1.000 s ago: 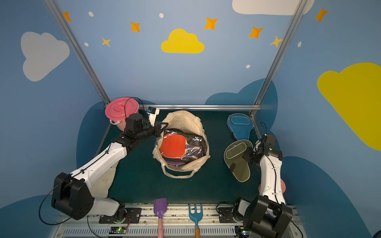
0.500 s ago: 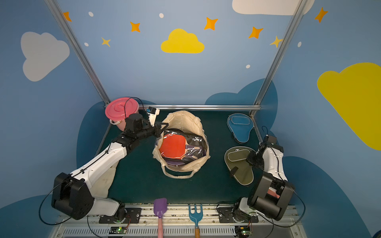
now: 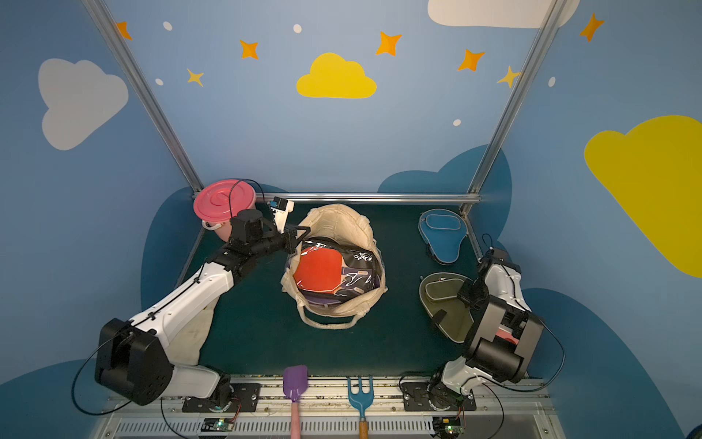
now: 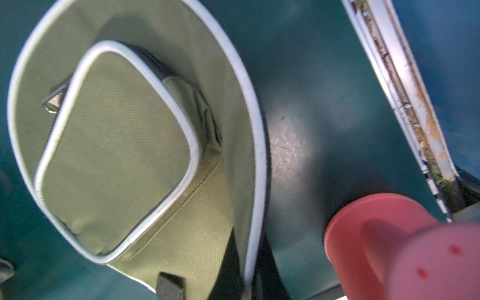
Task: Remove the ping pong set from the canvas bag
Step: Place the ping pong set at the center of the board.
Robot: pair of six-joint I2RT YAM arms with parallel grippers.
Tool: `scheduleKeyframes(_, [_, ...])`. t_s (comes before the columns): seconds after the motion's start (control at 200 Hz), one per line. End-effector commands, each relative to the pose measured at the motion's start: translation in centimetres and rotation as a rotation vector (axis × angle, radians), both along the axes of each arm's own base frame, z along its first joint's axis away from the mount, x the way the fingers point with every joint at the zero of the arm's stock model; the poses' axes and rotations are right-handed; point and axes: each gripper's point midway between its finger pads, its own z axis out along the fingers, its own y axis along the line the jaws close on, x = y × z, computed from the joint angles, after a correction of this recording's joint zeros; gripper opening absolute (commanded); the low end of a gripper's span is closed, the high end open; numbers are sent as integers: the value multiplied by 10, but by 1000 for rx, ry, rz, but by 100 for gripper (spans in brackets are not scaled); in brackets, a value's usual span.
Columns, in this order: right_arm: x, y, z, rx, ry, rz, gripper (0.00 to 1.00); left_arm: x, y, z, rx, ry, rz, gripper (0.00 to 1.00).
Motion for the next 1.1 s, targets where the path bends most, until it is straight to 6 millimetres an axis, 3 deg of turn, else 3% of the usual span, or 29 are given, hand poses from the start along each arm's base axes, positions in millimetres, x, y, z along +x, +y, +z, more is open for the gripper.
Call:
scheduleKeyframes(0.0, [4, -14, 3, -48, 11, -24, 0, -3, -3, 12, -11, -31, -28, 4])
scheduleKeyframes(0.561, [4, -26, 0, -120, 50, -45, 0, -2, -1, 9, 2, -26, -20, 4])
scheduleKeyframes(0.896, [16, -20, 9, -148, 37, 9, 27, -1, -1, 7, 4, -22, -22, 4])
scheduleKeyframes(1.096, [24, -16, 13, -182, 35, 33, 29, -1, -1, 6, 3, -20, -22, 4])
